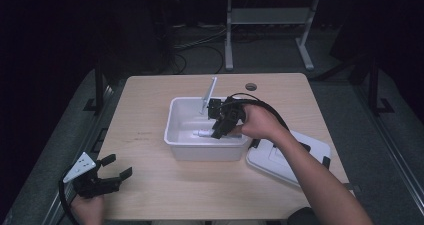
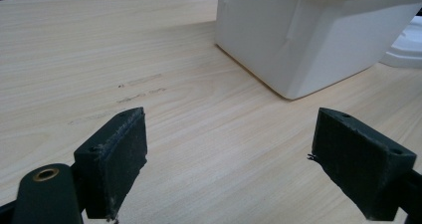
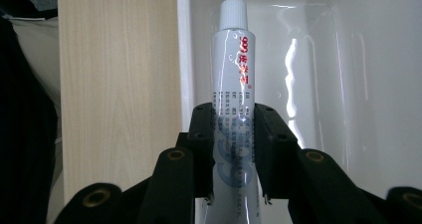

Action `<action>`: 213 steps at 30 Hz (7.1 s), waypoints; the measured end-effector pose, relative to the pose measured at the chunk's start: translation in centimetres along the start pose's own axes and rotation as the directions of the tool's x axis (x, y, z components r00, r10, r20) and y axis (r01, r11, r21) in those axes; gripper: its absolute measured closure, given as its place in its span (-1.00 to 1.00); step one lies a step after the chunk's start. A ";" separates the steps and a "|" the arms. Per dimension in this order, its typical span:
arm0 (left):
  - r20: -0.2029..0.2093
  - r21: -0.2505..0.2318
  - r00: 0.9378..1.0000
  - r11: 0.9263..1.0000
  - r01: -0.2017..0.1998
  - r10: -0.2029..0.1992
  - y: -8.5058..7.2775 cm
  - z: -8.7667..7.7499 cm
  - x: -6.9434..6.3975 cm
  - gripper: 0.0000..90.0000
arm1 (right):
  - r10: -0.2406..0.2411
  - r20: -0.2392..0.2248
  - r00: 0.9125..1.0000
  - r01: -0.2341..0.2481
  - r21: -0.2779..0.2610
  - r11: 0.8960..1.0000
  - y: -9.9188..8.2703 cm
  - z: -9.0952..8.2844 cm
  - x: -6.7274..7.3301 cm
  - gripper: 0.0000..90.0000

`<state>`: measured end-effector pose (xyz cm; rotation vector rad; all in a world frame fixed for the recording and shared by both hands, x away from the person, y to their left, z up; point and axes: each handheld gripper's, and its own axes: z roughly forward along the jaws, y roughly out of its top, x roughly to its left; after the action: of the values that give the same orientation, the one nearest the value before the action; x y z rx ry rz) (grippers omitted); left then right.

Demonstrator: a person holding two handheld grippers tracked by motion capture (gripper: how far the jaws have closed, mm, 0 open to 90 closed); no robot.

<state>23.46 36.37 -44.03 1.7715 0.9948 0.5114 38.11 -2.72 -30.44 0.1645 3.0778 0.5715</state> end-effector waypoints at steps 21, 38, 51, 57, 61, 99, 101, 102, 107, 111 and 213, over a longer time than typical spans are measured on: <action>0.000 0.000 1.000 1.000 -0.001 0.001 0.0 0.0 0.0 -0.70 | 0.037 -0.026 0.999 -0.037 0.011 0.999 -0.6 2.3 -1.6 0.59; 0.000 0.004 1.000 1.000 -0.004 0.004 0.0 0.0 0.0 -0.70 | 0.058 -0.057 0.997 -0.056 0.039 0.998 -1.1 4.5 -2.1 0.58; 0.000 0.000 1.000 1.000 -0.002 0.002 0.0 0.0 0.0 -0.70 | 0.087 -0.079 0.993 -0.084 0.049 0.995 -1.7 5.6 -2.7 0.58; 0.001 0.001 1.000 1.000 -0.001 0.001 0.0 0.0 0.0 -0.70 | 0.100 -0.085 0.991 -0.096 0.051 0.994 -1.9 5.9 -2.8 0.58; 0.000 0.001 1.000 1.000 -0.001 0.001 0.0 0.0 0.0 -0.70 | 0.111 -0.094 0.989 -0.107 0.049 0.993 -2.0 6.0 -3.0 0.55; 0.002 0.012 1.000 1.000 -0.011 0.011 0.1 0.2 -0.1 -0.70 | 0.185 0.011 0.983 -0.184 -0.081 0.980 -5.8 -2.7 -2.5 0.16; 0.003 0.013 1.000 1.000 -0.013 0.013 0.1 0.3 -0.2 -0.70 | 0.194 0.016 0.981 -0.192 -0.086 0.978 -6.2 -3.2 -2.5 0.14; 0.003 0.013 1.000 1.000 -0.012 0.012 0.1 0.3 -0.2 -0.70 | 0.195 0.017 0.981 -0.193 -0.089 0.977 -6.4 -3.3 -2.4 0.14; 0.003 0.012 1.000 1.000 -0.013 0.013 0.1 0.3 -0.2 -0.70 | 0.210 0.028 0.977 -0.207 -0.096 0.974 -7.5 -3.9 -2.3 0.10; 0.002 0.015 1.000 1.000 -0.014 0.014 0.1 0.3 -0.2 -0.70 | 0.221 0.039 0.975 -0.216 -0.101 0.971 -8.3 -4.2 -2.2 0.08; 0.000 0.031 1.000 0.999 -0.022 0.022 0.1 0.5 -0.3 -0.70 | 0.486 0.036 0.873 -0.483 -0.071 0.873 -25.4 0.2 -2.7 0.73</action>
<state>23.67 35.79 -44.15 1.8116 0.9894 0.5131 38.21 -26.53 -39.75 0.9561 2.9536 0.6505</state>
